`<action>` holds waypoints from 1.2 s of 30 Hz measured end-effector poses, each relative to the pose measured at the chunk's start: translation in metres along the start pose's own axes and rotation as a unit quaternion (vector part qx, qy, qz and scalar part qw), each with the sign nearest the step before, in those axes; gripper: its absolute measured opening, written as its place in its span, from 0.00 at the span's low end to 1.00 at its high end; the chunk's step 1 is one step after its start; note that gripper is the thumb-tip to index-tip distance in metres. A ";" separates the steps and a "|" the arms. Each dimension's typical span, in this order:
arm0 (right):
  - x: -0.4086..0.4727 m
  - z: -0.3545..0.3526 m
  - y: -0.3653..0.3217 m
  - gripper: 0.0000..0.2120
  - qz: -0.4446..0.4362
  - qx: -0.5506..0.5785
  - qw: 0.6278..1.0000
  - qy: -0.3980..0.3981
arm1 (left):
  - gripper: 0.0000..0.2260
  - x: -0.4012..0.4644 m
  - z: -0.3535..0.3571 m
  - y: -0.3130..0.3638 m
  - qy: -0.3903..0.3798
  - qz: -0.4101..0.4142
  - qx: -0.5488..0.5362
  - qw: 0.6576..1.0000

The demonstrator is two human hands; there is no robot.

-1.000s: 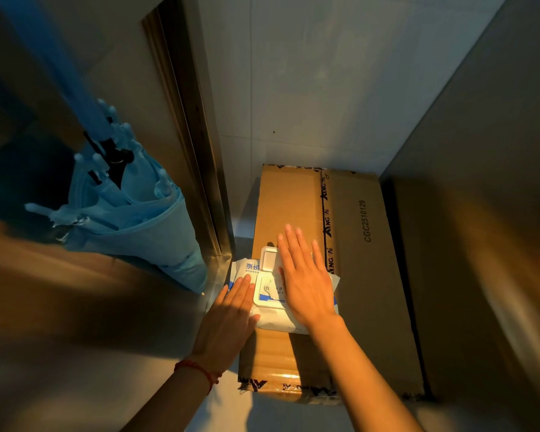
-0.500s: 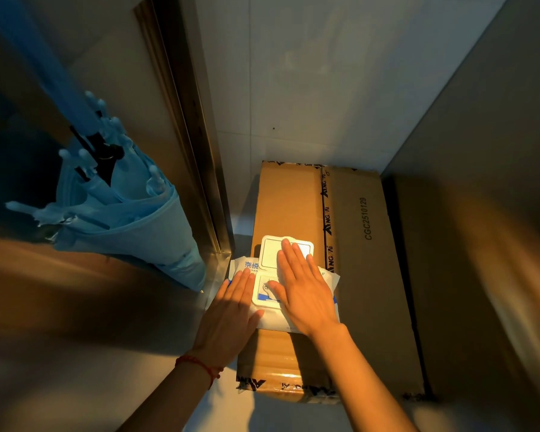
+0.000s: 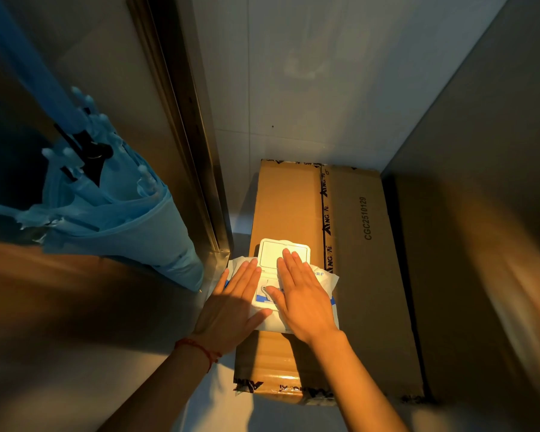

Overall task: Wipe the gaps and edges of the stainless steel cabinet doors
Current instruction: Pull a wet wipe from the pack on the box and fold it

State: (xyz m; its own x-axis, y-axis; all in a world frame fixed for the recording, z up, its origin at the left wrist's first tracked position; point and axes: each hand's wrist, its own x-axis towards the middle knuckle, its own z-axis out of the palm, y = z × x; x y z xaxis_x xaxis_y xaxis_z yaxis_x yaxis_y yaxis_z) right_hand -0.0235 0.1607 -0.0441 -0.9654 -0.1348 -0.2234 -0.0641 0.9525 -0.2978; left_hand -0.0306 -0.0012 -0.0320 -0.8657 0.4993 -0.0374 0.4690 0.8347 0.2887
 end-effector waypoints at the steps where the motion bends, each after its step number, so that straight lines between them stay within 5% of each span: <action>1: 0.000 0.000 0.000 0.31 0.000 0.000 1.000 0.000 | 0.38 0.001 0.000 -0.001 -0.004 0.004 0.002 1.000; 8: -0.003 0.002 -0.003 0.31 0.010 0.016 1.000 0.005 | 0.32 0.006 0.005 -0.009 0.040 0.048 0.033 0.997; 16: -0.006 0.002 -0.017 0.31 0.018 0.028 0.999 0.021 | 0.35 0.009 0.011 -0.010 0.112 0.068 0.082 0.988; 30: -0.013 -0.007 -0.034 0.20 0.019 0.018 0.997 0.073 | 0.34 0.010 0.018 -0.009 0.157 0.070 0.089 0.981; 36: -0.018 -0.010 -0.038 0.29 -0.025 -0.047 0.987 0.148 | 0.36 0.010 0.025 -0.011 0.156 0.070 0.077 0.982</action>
State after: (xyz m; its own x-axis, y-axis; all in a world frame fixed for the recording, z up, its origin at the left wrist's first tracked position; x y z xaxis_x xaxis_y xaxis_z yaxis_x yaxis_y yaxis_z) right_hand -0.0062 0.1296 -0.0198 -0.9911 -0.1094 0.0753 -0.1231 0.9698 -0.2106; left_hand -0.0401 0.0004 -0.0594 -0.7915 0.5358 0.2939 0.5868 0.8007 0.1206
